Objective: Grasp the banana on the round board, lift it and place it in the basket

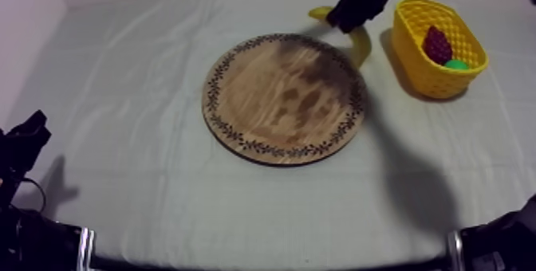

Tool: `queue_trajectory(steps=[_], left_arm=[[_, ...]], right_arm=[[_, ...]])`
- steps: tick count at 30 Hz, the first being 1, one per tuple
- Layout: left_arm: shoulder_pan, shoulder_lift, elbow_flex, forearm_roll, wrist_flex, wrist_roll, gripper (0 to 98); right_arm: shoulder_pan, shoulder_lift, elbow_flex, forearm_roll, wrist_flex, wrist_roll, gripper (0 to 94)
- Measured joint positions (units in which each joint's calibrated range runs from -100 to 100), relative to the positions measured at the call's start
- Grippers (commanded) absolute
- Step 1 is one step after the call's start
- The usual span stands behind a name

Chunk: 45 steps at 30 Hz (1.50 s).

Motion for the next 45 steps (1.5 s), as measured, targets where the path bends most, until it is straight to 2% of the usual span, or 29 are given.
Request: queue_trajectory(steps=[9,15,25,40,43,45], left_arm=[[0.0,0.0,0.0,0.0,0.0,0.0,0.1],[0.0,0.0,0.0,0.0,0.0,0.0,0.1],[0.0,0.0,0.0,0.0,0.0,0.0,0.1],[0.0,0.0,0.0,0.0,0.0,0.0,0.1],[0.0,0.0,0.0,0.0,0.0,0.0,0.1],[0.0,0.0,0.0,0.0,0.0,0.0,0.1]], right_arm=[[5.4,-18.0,13.2,-0.4,0.8,4.5,17.6],[10.5,-23.3,17.7,-0.5,0.7,6.9,18.6],[17.4,-18.3,12.8,-1.0,-0.2,9.2,17.6],[18.5,-3.7,8.9,1.5,-5.5,7.5,16.5],[18.7,-2.6,8.9,1.5,-5.8,7.7,19.9],[18.8,-2.5,8.9,1.5,-6.0,8.0,29.3]])
